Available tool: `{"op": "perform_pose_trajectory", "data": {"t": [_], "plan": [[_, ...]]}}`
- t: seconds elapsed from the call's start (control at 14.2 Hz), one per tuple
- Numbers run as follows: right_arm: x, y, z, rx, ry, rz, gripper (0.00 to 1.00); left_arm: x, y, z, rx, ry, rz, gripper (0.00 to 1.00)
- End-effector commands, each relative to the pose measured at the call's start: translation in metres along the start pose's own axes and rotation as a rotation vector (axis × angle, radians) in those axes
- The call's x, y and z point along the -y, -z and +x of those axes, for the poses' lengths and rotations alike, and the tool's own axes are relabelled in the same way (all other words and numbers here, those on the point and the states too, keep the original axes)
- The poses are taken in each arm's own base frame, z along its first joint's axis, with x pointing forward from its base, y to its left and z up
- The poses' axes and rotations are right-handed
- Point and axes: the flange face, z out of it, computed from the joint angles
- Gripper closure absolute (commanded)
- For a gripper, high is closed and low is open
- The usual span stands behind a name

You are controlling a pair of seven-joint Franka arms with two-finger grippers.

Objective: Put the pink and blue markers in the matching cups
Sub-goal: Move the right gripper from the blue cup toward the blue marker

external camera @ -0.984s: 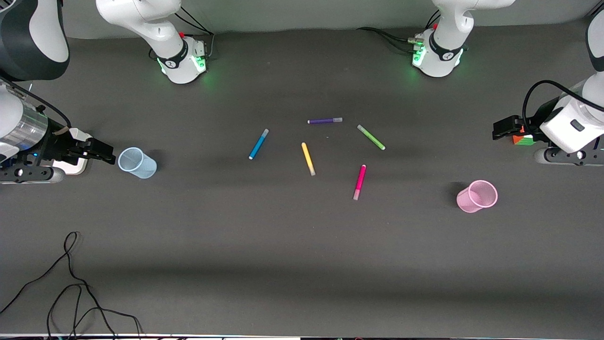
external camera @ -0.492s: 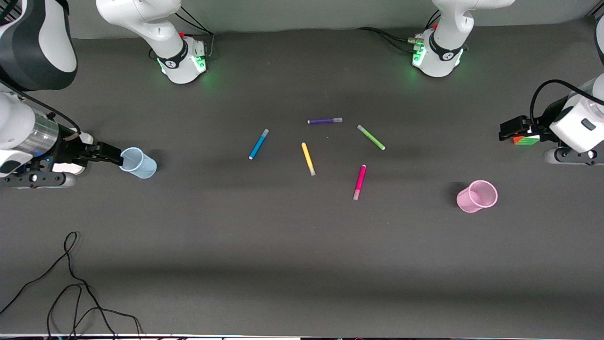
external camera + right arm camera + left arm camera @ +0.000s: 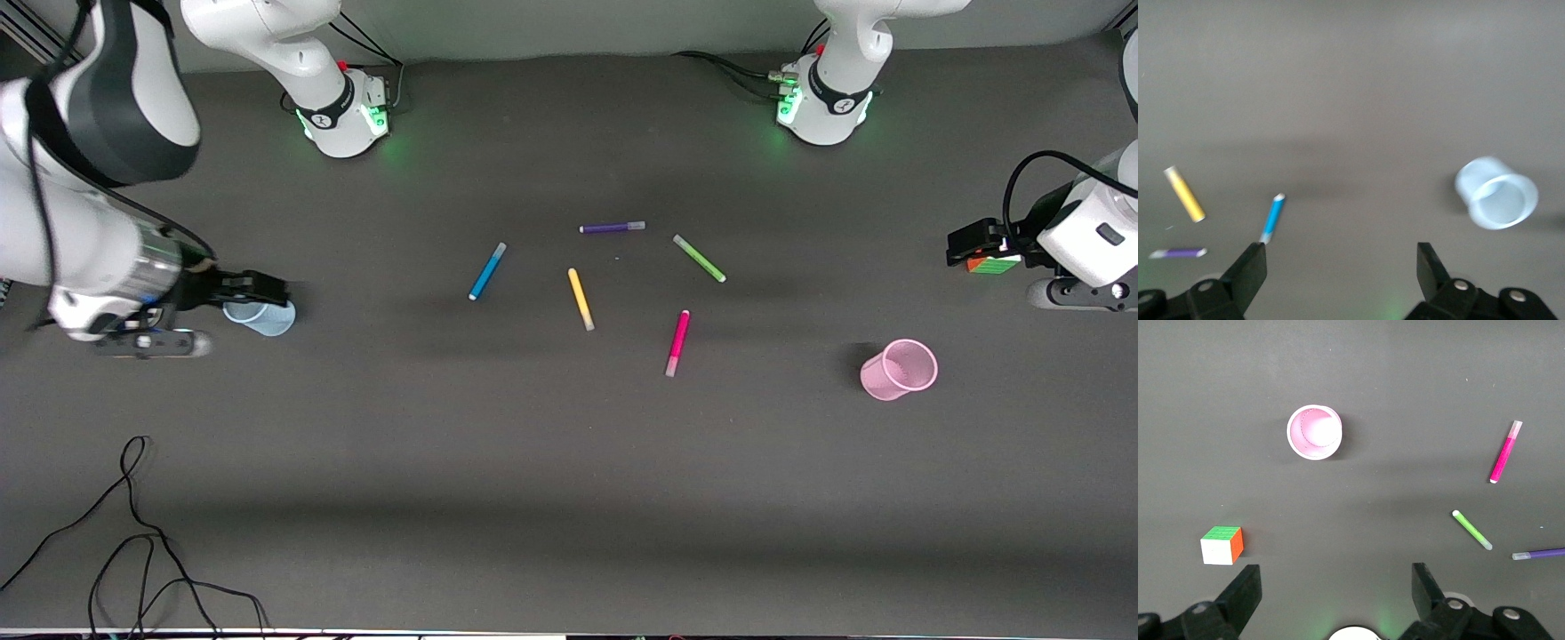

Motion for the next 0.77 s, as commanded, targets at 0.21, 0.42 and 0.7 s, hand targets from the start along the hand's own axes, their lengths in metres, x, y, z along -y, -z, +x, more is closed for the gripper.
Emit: {"op": "perform_pose_trajectory", "data": {"t": [0.21,0.42,0.7], "plan": [[0.089,-0.152,0.024,0.246,-0.08,-0.058,0.0,0.003,0.006,-0.008,-0.004,-0.065,0.016,0.0],[0.098,-0.22,0.032,0.351,-0.157,0.031,0.0,0.003,0.005,-0.007,-0.004,-0.065,0.016,0.0],[0.098,-0.292,0.014,0.35,-0.232,0.037,0.0,0.002,0.002,-0.005,-0.001,-0.068,0.015,0.0]]}}
